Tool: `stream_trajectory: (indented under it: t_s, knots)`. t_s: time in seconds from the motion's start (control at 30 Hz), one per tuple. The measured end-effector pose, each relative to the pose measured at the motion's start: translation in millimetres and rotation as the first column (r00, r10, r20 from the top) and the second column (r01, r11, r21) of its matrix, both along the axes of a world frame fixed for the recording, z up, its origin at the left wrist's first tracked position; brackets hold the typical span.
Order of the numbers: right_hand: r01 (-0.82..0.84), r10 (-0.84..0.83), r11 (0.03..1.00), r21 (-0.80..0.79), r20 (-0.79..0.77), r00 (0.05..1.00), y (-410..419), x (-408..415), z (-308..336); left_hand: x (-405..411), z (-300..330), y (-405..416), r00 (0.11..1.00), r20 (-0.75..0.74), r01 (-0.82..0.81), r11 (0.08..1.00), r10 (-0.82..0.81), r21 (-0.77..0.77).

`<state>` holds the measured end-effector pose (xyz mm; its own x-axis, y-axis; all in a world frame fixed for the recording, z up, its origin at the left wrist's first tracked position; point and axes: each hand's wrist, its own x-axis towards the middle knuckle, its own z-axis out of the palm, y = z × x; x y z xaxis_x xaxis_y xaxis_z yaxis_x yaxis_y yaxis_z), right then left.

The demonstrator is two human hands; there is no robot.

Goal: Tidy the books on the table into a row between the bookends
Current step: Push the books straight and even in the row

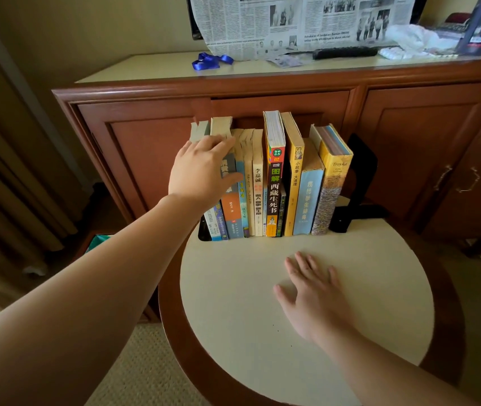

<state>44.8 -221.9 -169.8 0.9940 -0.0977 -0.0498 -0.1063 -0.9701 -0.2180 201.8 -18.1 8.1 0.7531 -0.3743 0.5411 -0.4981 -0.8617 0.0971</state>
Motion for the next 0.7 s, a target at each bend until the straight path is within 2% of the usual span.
stream_trajectory:
  t_s: [0.27,0.47,0.7]
  knots:
    - [-0.008,0.008,1.000,0.006,-0.007,1.000,-1.5,-0.3,-1.1,-2.8,-3.4,-13.2,0.995,0.026,-0.095,0.980,0.092,0.175]
    - [-0.011,0.011,1.000,0.010,-0.003,1.000,-1.3,0.4,-4.1,-9.1,-20.9,-13.4,0.993,0.085,-0.096,0.988,0.086,0.124]
    - [-0.010,0.010,1.000,0.016,0.004,1.000,-1.6,0.0,-3.0,-9.6,-17.3,-20.0,0.989,0.060,-0.143,0.984,0.137,0.107]
